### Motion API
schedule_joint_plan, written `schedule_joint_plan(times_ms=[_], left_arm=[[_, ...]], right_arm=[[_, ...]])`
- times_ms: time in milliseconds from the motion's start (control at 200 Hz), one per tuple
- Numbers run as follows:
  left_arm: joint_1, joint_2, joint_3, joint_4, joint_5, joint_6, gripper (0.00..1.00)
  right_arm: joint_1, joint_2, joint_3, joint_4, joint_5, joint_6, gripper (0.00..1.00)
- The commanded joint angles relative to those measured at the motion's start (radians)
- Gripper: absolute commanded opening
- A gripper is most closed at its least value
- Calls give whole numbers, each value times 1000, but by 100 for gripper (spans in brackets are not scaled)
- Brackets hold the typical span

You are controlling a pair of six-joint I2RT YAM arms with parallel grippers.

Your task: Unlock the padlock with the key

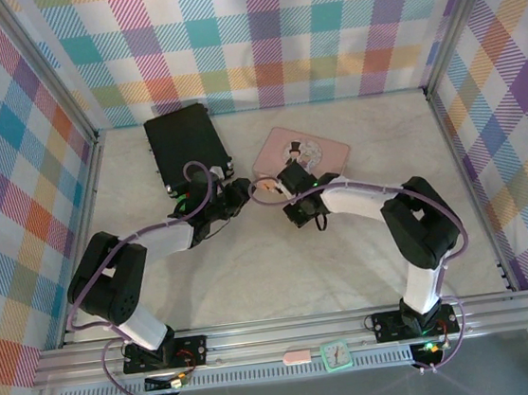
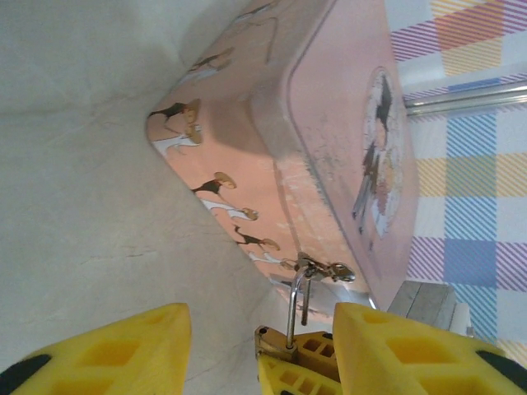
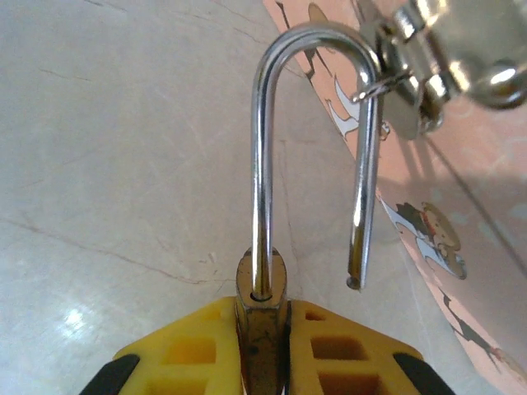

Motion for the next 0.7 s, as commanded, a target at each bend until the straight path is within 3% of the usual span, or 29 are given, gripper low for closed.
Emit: schedule_joint_plan(times_ms=[0, 145, 335, 605, 695], left_arm=[[-3, 48, -35, 150, 58, -22, 43], [-50, 114, -45, 321, 34, -95, 40], [-121, 257, 35, 445, 24, -164, 40], [-160, 364, 109, 465, -12, -183, 40], [-163, 386, 125, 466, -13, -188, 29]], right_arm=[[-27, -45, 13, 8, -179, -136, 0], [-73, -40, 41, -25, -299, -130, 0], [-88, -33, 43, -32, -331, -123, 0], [-90, -28, 43, -8, -355, -123, 0], [-92, -27, 39, 1, -360, -123, 0]])
